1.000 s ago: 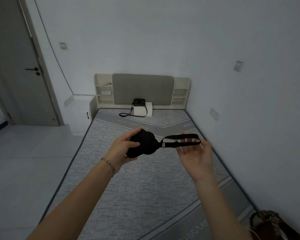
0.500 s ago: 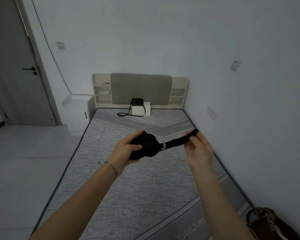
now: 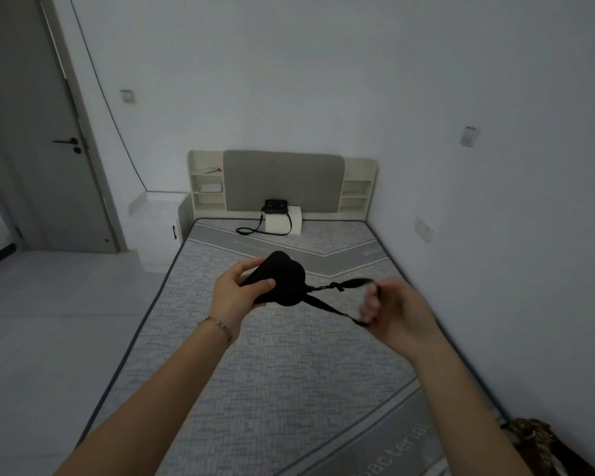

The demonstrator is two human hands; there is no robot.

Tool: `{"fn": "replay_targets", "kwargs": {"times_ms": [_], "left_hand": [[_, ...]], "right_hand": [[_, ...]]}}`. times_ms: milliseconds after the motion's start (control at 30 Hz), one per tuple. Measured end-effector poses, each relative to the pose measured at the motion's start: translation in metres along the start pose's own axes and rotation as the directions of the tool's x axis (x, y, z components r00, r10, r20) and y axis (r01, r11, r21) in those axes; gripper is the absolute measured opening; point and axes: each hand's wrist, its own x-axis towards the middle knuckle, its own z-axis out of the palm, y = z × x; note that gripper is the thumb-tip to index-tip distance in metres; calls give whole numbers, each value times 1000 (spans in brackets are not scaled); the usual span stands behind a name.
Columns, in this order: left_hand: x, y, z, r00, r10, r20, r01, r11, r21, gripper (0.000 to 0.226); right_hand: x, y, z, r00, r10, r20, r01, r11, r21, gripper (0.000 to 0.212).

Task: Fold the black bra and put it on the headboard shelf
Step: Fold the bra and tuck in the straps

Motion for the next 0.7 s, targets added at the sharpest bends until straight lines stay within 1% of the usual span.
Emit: {"fn": "replay_targets", "kwargs": {"times_ms": [33,67,100,167,200,267,333,367,400,433,467,533,600,633,700], "left_hand": [[0,-1,0,1000,3,4,-3,1000,7,46],[0,-2,0,1000,7,16,-7,1000,13,47],[0,-2,1,999,14,30,-15,1000,22,47],[-1,0,3,998,36,55,-38,999,21,48],[-2,1,5,997,47,64,-48,999,9,48],[-3,4,6,993,61,96,-60,998,-12,50],[-6,7,5,986,63,156,-62,998,-9,52],[-7,8,5,979,64,194,-67,998,8,52],[-9,9,5,971,67,230,-77,996,37,52],[-10,9,6,963,69,260,-91,993,75,51],[-12,10,7,956,70,284,-104,989,107,50],[-15,11,10,948,64,311,-118,980,158,48],[-16,12,13,942,60,330,-136,967,213,48],[-16,13,15,942,59,330,-143,961,237,48],[-15,15,17,945,59,322,-150,952,267,48]], "right_hand": [[-2,-2,5,998,-40,56,32,988,153,20],[-1,-4,9,993,-91,75,70,965,251,26],[3,-6,11,989,-144,36,129,951,280,28],[14,-2,18,960,-242,-139,266,944,193,29],[20,3,19,939,-255,-229,290,947,135,25],[29,17,16,908,-231,-348,261,964,41,16],[32,29,8,900,-219,-376,211,975,-65,8],[32,32,6,900,-233,-368,201,972,-123,5],[30,32,8,902,-261,-343,211,962,-174,6],[29,29,11,904,-301,-305,238,944,-228,14],[29,24,16,904,-347,-251,271,917,-293,19],[27,13,27,906,-408,-117,312,827,-467,16],[27,2,36,924,-382,7,298,711,-637,24],[28,-3,39,937,-345,49,282,668,-689,31],[32,-11,40,957,-271,105,256,618,-744,42]]}}
